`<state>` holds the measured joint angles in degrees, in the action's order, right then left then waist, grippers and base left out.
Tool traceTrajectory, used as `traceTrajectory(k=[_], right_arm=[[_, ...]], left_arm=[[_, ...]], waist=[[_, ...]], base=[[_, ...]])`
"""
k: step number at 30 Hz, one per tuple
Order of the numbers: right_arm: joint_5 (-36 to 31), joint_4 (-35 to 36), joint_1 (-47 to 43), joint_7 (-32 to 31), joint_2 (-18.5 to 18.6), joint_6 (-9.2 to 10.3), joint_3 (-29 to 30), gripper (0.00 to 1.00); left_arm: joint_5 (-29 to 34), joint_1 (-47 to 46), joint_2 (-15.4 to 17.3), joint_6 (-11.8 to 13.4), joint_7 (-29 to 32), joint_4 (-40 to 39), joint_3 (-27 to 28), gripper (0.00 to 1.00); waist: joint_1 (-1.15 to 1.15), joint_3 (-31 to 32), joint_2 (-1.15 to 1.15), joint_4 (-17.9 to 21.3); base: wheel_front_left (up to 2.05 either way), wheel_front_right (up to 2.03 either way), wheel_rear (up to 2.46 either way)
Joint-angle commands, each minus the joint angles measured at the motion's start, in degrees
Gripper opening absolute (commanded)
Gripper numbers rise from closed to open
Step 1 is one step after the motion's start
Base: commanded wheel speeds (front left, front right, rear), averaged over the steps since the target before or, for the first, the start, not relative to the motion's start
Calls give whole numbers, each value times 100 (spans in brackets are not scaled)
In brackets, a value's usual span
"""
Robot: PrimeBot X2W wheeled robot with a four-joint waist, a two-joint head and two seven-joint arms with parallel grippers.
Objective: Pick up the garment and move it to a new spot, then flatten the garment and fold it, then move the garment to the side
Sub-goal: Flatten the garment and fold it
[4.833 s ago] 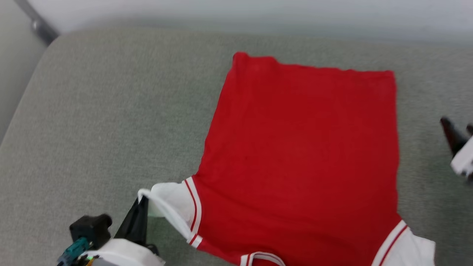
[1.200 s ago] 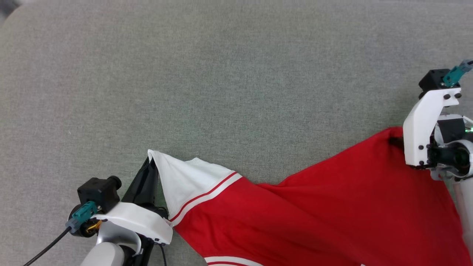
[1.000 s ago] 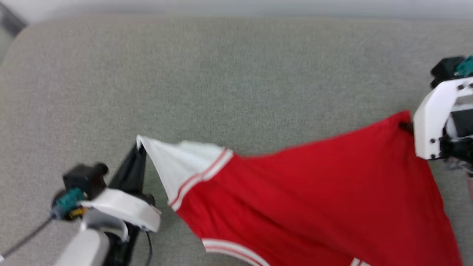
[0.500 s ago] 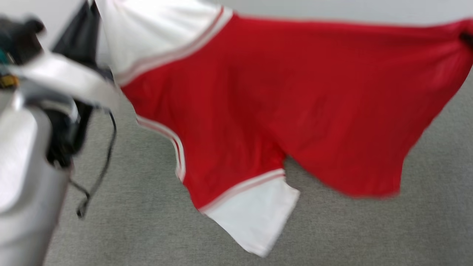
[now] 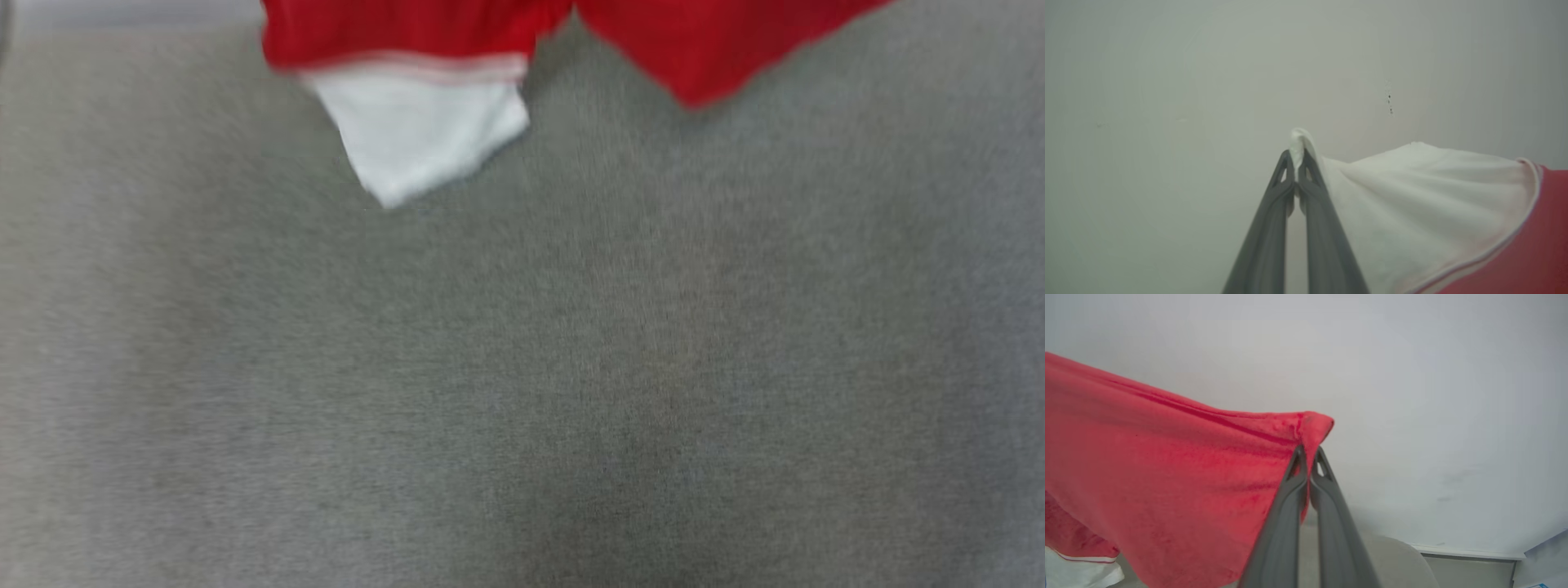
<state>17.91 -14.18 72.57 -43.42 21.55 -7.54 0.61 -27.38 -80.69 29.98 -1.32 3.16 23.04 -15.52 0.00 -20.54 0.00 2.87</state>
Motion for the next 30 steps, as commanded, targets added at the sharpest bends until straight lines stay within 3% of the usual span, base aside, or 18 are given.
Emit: traceTrajectory(k=[1, 12, 20, 30], right_arm=[[-103, -92, 300, 220, -29, 10, 11, 0], [-496, -1120, 2064, 2100, -232, 9, -343, 0], [-252, -1932, 2630, 2937, -248, 9, -896, 0], [442, -2934, 2554, 3364, -190, 8, -1920, 0]], left_arm=[[79, -377, 103, -1, -41, 152, 45, 0], [377, -2144, 140, -104, -393, 809, 1, 0], [282, -2208, 26, -41, -543, 997, 23, 0], [-12, -1529, -104, -104, -843, 1293, 79, 0]], waist=[[0, -718, 0, 237], [0, -1900, 0, 376], [0, -2343, 0, 345], [0, -2515, 0, 256]], base=[[0, 0, 0], [0, 0, 0], [0, 0, 0], [0, 0, 0]])
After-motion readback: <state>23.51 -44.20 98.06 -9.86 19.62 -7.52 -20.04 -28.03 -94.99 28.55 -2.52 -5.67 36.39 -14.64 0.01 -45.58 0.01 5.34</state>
